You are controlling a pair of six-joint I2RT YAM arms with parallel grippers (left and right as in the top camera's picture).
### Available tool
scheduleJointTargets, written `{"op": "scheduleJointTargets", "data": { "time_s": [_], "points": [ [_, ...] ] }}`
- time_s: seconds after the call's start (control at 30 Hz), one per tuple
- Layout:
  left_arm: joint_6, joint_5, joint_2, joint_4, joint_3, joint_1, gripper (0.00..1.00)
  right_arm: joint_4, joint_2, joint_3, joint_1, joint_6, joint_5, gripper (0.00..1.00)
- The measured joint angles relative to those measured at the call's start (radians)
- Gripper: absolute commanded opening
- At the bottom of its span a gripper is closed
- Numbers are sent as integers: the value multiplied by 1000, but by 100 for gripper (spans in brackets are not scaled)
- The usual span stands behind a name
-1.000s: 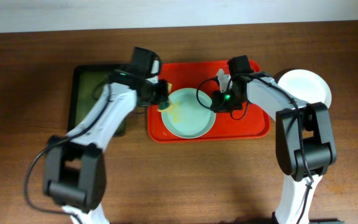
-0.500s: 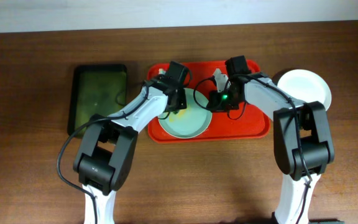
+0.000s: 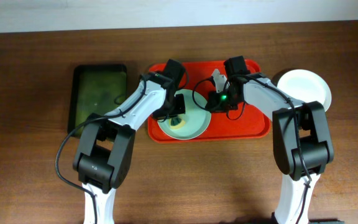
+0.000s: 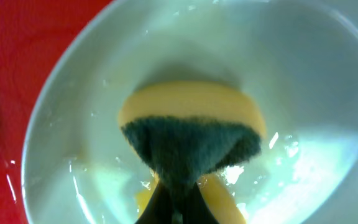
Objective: Clean dirty plates on tray and stack at the side
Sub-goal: 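Scrub the light green plate with the sponge in the left gripper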
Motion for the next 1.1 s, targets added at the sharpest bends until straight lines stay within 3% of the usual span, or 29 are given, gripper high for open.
{"op": "scheduleJointTargets", "data": {
  "time_s": [0.07,0.23,0.37,0.43,0.5,0.57,0.73,0.83,0.97,1.1],
  "points": [
    [2,-14,-6,12,-16,3,0,0,0,0,0,0,0,4],
    [3,-346,-13,-101,-2,-14,0,4,3,0,9,1,-17,4],
    [3,-426,-48,-123,56,-12,0,3,3,0,12,5,-17,4],
    [2,-367,-97,-105,74,8,0,4,3,0,8,3,-17,4],
    [2,-168,-119,-67,81,31,0,8,3,0,6,6,-14,4],
    [2,-61,-111,-59,81,16,0,11,3,0,6,9,-14,4],
    [15,-22,10,-37,82,-60,0,11,3,0,6,12,-11,4],
    [18,-126,39,-76,86,-53,0,12,3,0,6,13,-11,4],
    [19,-391,40,-143,88,-19,0,19,4,0,8,15,-16,4],
    [18,-467,37,-185,136,-8,0,22,4,0,13,27,-17,4]
  ]
}}
